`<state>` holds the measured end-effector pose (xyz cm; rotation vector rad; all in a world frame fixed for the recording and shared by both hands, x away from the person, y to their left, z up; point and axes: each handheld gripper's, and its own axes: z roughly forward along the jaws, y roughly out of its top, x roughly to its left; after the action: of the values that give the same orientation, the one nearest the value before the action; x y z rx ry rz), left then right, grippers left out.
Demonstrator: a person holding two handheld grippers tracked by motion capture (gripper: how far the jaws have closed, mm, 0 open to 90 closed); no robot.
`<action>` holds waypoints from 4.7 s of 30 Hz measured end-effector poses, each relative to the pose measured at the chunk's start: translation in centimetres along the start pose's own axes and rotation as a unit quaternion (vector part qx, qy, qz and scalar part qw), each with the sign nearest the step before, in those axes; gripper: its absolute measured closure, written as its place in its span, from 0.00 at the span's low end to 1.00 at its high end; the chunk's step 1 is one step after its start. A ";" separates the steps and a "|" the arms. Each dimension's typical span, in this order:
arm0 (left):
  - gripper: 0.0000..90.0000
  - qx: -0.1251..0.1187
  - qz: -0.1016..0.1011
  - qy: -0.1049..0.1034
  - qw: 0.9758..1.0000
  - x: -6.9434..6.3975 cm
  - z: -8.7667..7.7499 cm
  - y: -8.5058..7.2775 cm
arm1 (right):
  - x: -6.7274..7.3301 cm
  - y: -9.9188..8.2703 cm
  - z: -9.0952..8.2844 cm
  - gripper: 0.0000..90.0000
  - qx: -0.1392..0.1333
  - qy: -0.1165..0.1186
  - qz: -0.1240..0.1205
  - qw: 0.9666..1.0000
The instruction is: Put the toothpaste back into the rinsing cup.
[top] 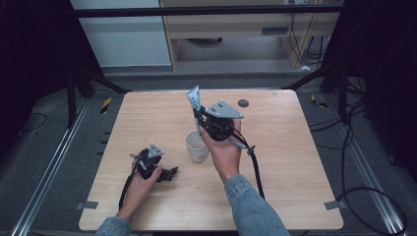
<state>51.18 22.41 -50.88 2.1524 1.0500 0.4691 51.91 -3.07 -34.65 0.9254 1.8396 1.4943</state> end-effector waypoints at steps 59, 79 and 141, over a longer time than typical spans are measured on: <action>0.00 0.000 0.000 0.000 1.000 0.0 0.0 0.0 | 2.3 -3.8 1.1 0.85 -0.016 -0.047 0.021 0.999; 0.00 0.001 0.000 0.000 1.000 0.0 0.0 0.0 | 3.0 -6.3 2.2 0.85 -0.009 -0.054 0.031 0.998; 0.00 0.002 0.001 0.000 1.000 0.0 0.0 0.0 | 2.6 -9.6 3.0 0.85 0.021 -0.060 0.054 0.997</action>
<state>51.17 22.43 -50.85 2.1570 1.0504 0.4667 51.30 -0.46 -44.68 1.1258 1.7652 1.4337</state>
